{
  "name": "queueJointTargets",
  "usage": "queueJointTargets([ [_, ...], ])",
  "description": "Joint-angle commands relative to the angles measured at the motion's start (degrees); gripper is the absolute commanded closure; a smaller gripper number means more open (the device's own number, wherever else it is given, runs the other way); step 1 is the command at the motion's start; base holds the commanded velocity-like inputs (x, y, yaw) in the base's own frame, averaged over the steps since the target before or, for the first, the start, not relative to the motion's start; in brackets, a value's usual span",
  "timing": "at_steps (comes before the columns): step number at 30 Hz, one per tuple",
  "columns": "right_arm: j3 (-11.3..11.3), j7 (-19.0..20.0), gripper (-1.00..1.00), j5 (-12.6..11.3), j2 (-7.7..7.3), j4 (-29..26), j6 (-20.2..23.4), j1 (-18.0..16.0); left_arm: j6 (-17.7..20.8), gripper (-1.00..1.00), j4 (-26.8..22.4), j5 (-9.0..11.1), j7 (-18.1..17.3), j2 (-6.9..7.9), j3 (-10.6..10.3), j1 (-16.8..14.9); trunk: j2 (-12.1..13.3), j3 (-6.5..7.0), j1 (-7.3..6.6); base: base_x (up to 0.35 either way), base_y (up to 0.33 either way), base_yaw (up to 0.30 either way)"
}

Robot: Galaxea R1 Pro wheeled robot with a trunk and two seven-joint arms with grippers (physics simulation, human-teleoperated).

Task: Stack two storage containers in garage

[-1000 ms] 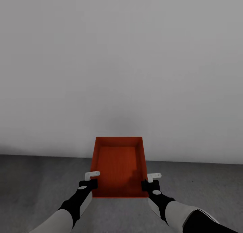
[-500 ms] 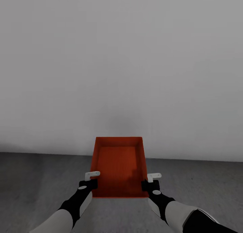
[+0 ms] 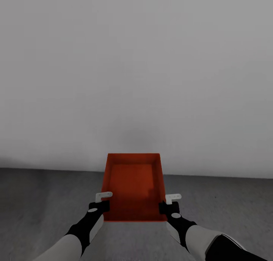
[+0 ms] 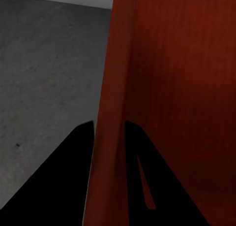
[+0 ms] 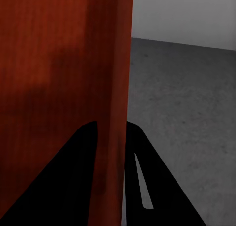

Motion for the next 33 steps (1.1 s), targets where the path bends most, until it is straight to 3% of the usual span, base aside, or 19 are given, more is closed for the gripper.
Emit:
queueJointTargets([
  [1, -0.84, -0.18, 1.00, -0.50, -0.03, -0.02, -0.33, -0.03, 0.39, 1.00, -0.15, 0.29, 0.76, 0.91, 1.39, -0.04, -0.05, -0.15, 0.00, 0.000, 0.000, 0.000],
  [33, -0.84, -0.18, 1.00, -0.50, -0.03, -0.02, -0.33, -0.03, 0.49, 1.00, -0.06, 0.38, 0.76, 0.91, 1.39, -0.04, -0.05, -3.08, 0.00, 0.000, 0.000, 0.000],
])
